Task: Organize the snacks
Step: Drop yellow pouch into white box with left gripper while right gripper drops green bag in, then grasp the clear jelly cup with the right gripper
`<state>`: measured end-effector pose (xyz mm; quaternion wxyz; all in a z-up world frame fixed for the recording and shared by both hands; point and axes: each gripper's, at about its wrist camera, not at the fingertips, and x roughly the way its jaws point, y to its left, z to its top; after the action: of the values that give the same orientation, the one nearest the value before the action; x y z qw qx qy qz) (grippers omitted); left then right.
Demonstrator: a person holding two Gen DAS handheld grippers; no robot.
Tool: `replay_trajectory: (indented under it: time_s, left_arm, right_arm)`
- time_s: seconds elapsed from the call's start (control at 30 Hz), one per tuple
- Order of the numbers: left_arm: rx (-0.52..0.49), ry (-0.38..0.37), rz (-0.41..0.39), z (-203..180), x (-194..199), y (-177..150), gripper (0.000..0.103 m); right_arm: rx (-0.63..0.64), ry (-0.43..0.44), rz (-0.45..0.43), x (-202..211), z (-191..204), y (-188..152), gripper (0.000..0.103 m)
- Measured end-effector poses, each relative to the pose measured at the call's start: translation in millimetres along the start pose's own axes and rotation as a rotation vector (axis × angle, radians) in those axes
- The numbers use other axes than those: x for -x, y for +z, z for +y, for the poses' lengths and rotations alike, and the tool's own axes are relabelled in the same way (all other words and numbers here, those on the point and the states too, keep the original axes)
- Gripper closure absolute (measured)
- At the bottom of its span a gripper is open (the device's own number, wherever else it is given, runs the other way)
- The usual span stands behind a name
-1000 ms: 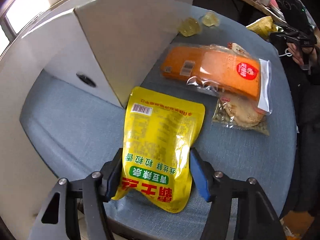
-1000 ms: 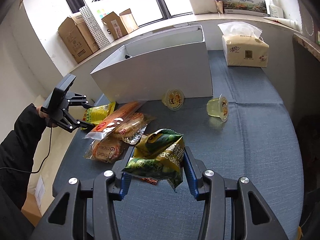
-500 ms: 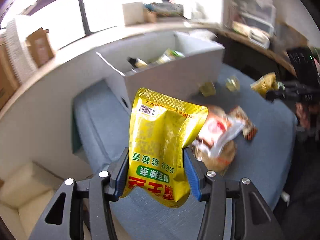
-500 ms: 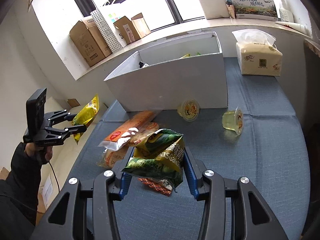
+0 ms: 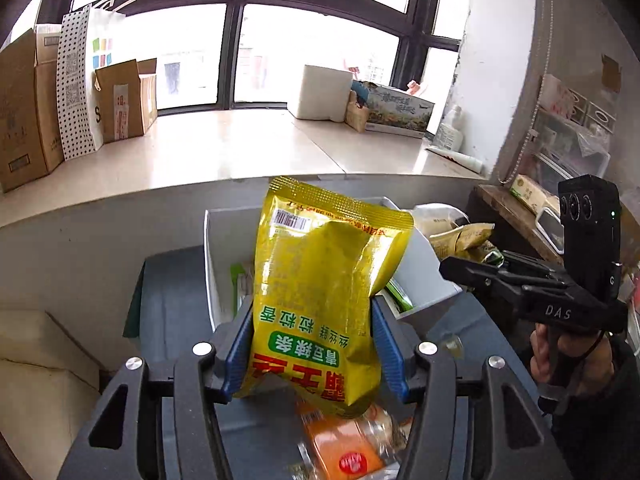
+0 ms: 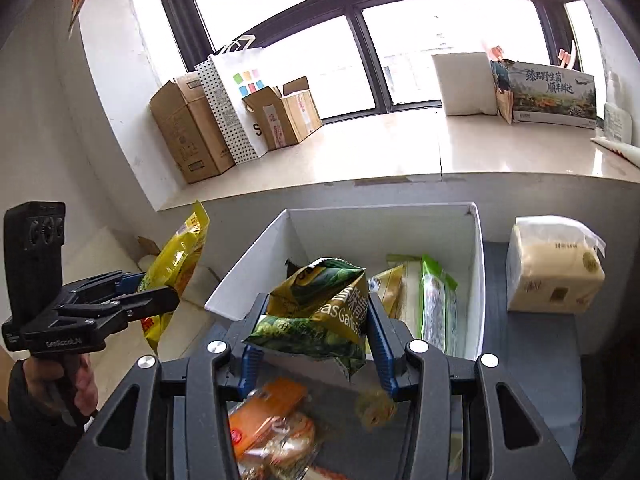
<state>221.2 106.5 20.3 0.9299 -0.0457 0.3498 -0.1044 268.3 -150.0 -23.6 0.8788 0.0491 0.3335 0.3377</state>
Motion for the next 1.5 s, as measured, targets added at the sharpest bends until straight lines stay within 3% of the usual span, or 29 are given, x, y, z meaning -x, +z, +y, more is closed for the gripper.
replay_trajectory:
  time_s: [0.17, 0.23, 0.27, 0.3, 0.33, 0.4, 0.53, 0.8, 0.97, 1.07, 1.17, 1.4, 1.5]
  left_arm:
    - [0.014, 0.061, 0.028, 2.4, -50.4, 34.3, 0.042]
    - [0.011, 0.078, 0.05, 4.1, -70.9, 37.9, 0.031]
    - [0.012, 0.072, 0.069, 5.5, -79.2, 39.1, 0.019]
    - [0.017, 0.072, 0.087, 7.2, -86.5, 38.4, 0.01]
    - [0.025, 0.109, 0.093, 8.2, -90.5, 38.1, 0.008]
    - [0.005, 0.157, 0.104, 7.0, -93.7, 36.5, 0.002]
    - [-0.002, 0.174, 0.088, 5.5, -84.7, 33.6, 0.001]
    - [-0.032, 0.255, -0.001, -13.9, -40.0, 24.4, 0.0]
    - [0.032, 0.123, -0.005, -25.8, -9.1, 3.9, 0.0]
    - [0.046, 0.131, -0.03, -35.6, 13.8, -13.6, 0.0]
    - [0.055, 0.083, -0.014, -44.6, 29.4, -35.8, 0.0]
    - [0.068, 0.159, 0.04, -67.5, 40.7, -90.3, 0.0]
    - [0.092, 0.155, 0.07, -72.0, 34.9, -105.3, 0.0]
  right_arm:
    - [-0.032, -0.014, 0.059, -39.5, -18.6, 32.1, 0.052]
    - [-0.013, -0.035, 0.071, -49.9, -21.9, 38.2, 0.051]
    - [-0.012, -0.045, 0.085, -55.4, -24.6, 40.0, 0.048]
    - [-0.016, -0.057, 0.102, -60.7, -27.8, 41.1, 0.029]
    - [-0.021, -0.079, 0.101, -62.7, -31.4, 41.1, 0.008]
    - [-0.038, -0.102, 0.071, -59.1, -40.0, 39.4, 0.002]
    - [-0.065, -0.088, 0.074, -49.9, -51.0, 34.8, 0.0]
    - [-0.084, -0.01, -0.038, 8.4, -43.0, 19.6, 0.0]
    - [-0.086, 0.023, -0.074, 52.7, -34.9, -4.0, 0.0]
    - [-0.078, 0.013, -0.1, 80.5, -33.7, -21.6, 0.0]
    - [-0.083, 0.004, -0.113, 102.2, -37.8, -43.7, 0.0]
    - [-0.159, -0.022, -0.096, 128.6, -61.0, -100.2, 0.0]
    - [-0.182, -0.025, -0.084, 132.2, -71.6, -115.2, 0.0]
